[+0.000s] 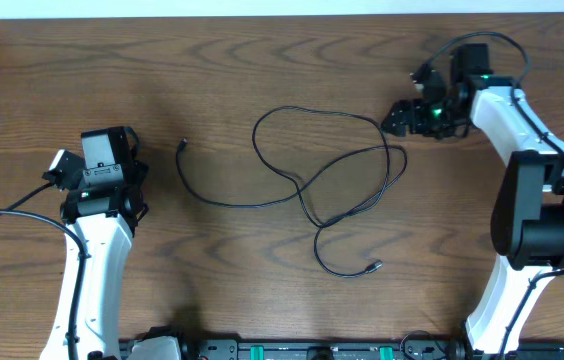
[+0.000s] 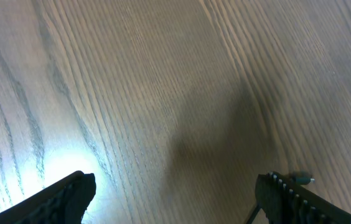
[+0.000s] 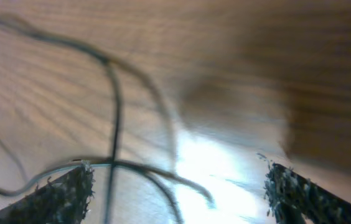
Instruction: Untangle cables
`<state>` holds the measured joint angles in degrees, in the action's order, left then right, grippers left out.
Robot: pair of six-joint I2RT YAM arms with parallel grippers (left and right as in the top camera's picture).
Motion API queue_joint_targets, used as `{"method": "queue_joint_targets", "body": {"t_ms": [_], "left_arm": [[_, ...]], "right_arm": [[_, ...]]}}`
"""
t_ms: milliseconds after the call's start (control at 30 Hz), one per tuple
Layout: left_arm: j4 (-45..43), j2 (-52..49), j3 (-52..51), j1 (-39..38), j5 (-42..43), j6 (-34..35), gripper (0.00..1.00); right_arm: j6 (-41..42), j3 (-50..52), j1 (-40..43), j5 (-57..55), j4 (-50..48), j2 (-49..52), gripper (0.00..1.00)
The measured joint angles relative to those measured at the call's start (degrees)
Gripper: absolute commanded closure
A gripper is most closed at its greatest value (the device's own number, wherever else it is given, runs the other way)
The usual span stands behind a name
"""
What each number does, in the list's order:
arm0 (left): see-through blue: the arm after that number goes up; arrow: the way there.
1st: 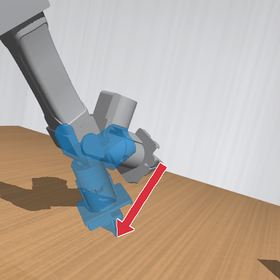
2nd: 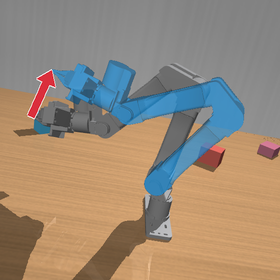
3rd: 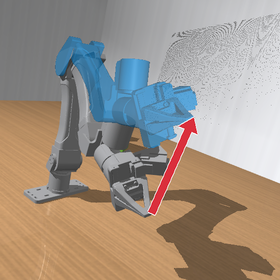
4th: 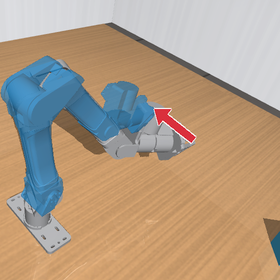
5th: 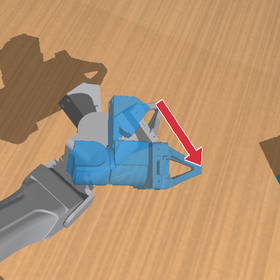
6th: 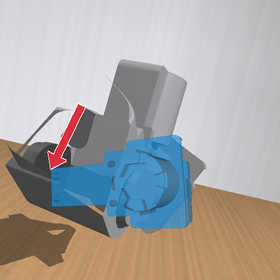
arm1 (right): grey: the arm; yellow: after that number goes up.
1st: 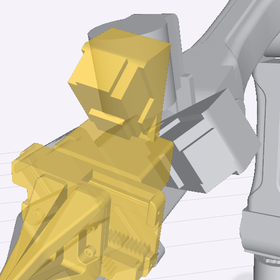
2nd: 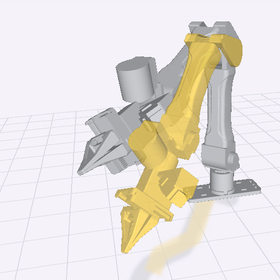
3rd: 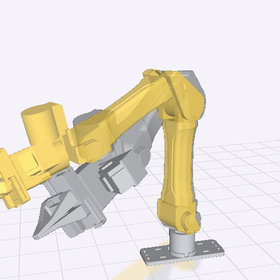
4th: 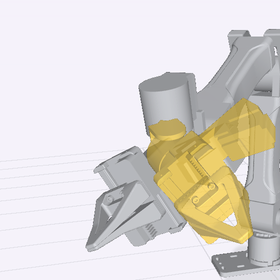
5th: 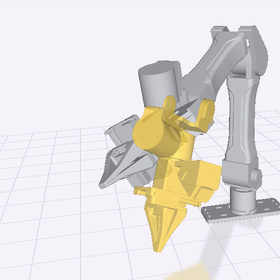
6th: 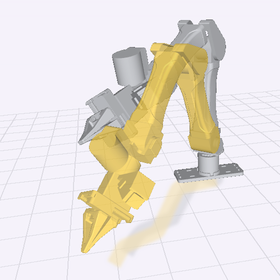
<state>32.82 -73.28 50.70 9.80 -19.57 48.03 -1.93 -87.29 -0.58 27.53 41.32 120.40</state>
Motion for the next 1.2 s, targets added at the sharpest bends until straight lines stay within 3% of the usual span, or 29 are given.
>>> {"method": "queue_joint_targets", "body": {"t_ms": [233, 433, 767, 967, 1200], "left_arm": [[0.0, 0.0, 0.0, 0.0, 0.0, 0.0, 0.13], [0.0, 0.0, 0.0, 0.0, 0.0, 0.0, 0.13], [0.0, 0.0, 0.0, 0.0, 0.0, 0.0, 0.13], [0.0, 0.0, 0.0, 0.0, 0.0, 0.0, 0.13], [0.0, -0.02, 0.0, 0.0, 0.0, 0.0, 0.13]], "right_arm": [[-0.04, 0.0, -4.81, -4.59, 3.34, -1.33, 0.21], [-0.02, 0.0, -8.04, -6.6, 6.16, -8.72, 0.2], [2.05, -0.11, -14.14, -7.85, 11.65, -13.0, 0.09], [13.31, -0.11, -17.7, -13.05, 16.68, -13.0, 0.09], [25.81, -0.09, -22.34, -25.79, 22.53, -13.0, 0.01]]}}
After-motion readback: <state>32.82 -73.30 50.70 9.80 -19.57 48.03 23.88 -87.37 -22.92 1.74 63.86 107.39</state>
